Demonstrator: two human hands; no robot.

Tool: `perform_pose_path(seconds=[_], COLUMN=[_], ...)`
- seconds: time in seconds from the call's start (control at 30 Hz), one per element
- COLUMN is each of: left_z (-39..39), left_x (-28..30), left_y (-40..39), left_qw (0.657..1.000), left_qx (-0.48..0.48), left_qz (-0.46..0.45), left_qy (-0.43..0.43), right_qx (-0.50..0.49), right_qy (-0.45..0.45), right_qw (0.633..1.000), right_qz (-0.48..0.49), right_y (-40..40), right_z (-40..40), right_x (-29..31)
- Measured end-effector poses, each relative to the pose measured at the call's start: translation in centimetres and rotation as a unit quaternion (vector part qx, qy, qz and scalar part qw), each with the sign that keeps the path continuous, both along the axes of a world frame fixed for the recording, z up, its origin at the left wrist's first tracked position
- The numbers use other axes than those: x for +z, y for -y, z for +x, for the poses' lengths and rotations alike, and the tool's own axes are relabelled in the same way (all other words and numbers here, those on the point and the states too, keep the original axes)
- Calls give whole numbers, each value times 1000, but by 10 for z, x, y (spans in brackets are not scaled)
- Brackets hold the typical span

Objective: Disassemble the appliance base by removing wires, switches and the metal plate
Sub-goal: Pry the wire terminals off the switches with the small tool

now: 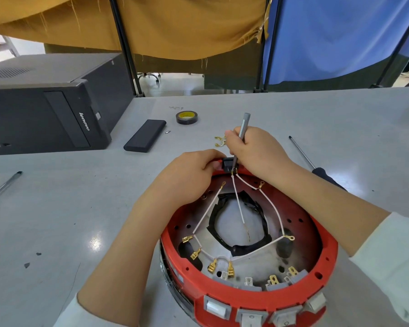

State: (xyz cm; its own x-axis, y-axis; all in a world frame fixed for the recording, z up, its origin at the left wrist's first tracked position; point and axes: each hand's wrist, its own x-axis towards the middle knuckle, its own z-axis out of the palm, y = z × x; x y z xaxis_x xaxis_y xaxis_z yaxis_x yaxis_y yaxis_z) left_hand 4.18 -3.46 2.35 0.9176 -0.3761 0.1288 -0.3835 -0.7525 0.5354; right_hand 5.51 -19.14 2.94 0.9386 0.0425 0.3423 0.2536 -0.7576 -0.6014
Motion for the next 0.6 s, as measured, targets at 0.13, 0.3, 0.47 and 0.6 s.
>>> perform_pose_path(seconds=[0.13,0.3,0.47,0.6], left_z=[0,-1,-1,-1], left_x=[0,1,1,1], left_y=[-1,0,-1,0], left_qw=[1000,1000,1000,1000], left_qx=[-3,-7,-7,-6], left_qz=[-3,-3,-1,-1], left_qy=[0,2,4,2], right_qx=[7,24,32,39], right_qy=[57,90,88,57], right_qw=[996,995,995,996], right_qz=[64,40,45,57], right_y=[4,5,5,6], right_z=[-7,-12,-11,-9], right_x=[-2,-4,-3,-3])
